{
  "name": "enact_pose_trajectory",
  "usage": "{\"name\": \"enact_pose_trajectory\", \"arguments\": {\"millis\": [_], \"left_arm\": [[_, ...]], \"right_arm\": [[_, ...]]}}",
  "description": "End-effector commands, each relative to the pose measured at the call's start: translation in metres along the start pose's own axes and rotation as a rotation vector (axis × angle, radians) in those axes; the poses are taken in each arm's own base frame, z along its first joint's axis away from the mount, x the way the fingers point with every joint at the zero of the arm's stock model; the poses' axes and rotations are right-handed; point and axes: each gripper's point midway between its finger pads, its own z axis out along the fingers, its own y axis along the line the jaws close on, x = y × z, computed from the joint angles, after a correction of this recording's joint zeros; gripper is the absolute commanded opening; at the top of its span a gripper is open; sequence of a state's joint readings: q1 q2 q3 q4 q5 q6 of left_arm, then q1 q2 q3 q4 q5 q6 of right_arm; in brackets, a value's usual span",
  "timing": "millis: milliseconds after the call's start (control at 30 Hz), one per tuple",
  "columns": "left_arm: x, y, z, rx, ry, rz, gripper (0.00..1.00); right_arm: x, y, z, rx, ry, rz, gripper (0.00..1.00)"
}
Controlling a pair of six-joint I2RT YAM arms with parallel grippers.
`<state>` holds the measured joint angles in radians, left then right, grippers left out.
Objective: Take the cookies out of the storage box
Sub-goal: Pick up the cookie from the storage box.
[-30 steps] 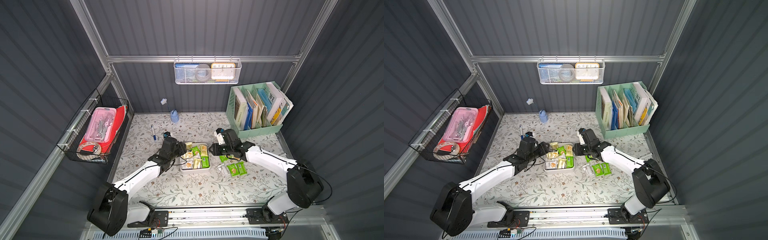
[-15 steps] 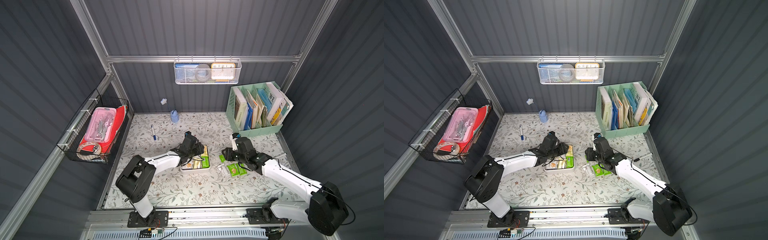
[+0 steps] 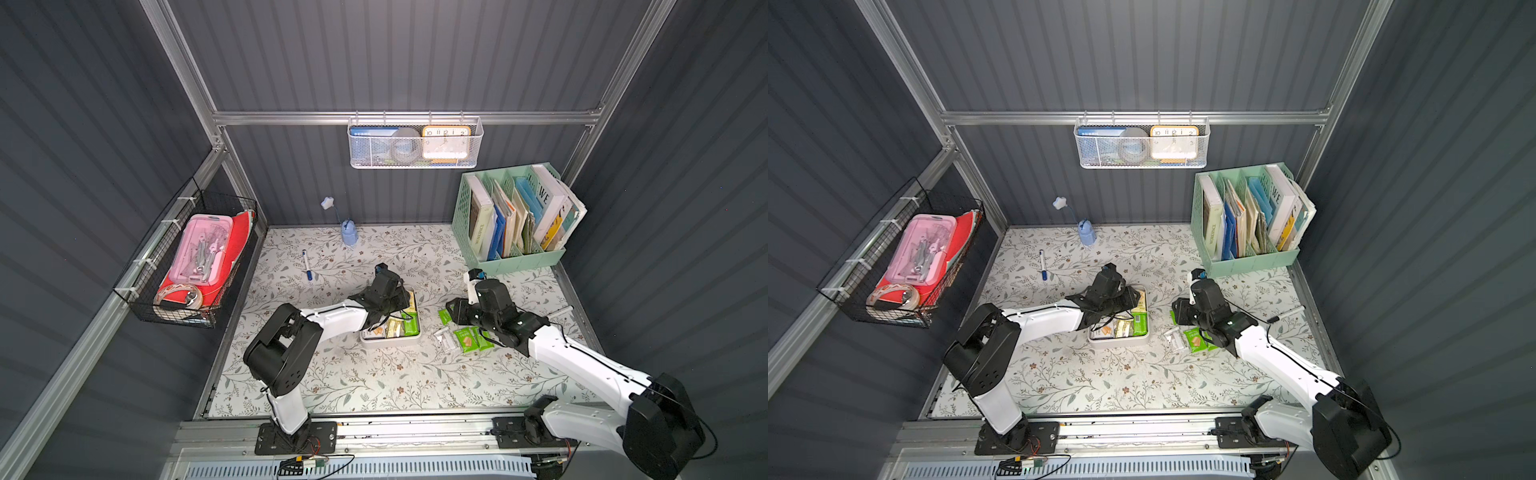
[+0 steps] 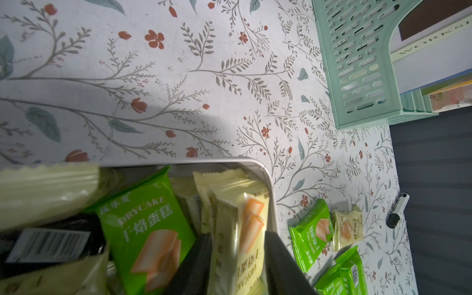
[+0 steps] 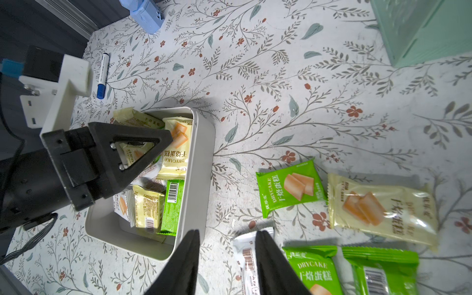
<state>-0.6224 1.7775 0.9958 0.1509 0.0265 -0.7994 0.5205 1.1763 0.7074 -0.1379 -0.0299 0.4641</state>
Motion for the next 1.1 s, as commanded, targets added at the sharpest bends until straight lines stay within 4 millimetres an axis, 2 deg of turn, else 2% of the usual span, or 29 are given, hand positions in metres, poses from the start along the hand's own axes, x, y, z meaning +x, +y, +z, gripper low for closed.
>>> {"name": "enact_pose_trajectory", "arguments": {"millis": [0,267,700,900,1067], "left_arm": [[-0.002,-0.01,0.004,0.033,0.003,-0.002,0.37],[-0.004,-0.019,0.006,0.054,-0.002,0.013,0.34],[0.004,-0.013,0.021,0.026,0.036,0.025,0.26],[0.005,-0.005,0.022,-0.018,0.043,0.041,0.21],[0.0,-0.008,0.015,-0.016,0.023,0.046,0.14]], "right_arm": [[-0.002,-0.001,-0.001,-0.005,-0.011,0.012,0.41],[0.001,0.007,0.004,-0.047,0.016,0.024,0.4],[0.001,0.007,0.005,-0.047,0.023,0.021,0.4],[0.001,0.008,0.005,-0.049,0.024,0.021,0.4],[-0.001,0.009,0.003,-0.053,0.017,0.022,0.39]]}}
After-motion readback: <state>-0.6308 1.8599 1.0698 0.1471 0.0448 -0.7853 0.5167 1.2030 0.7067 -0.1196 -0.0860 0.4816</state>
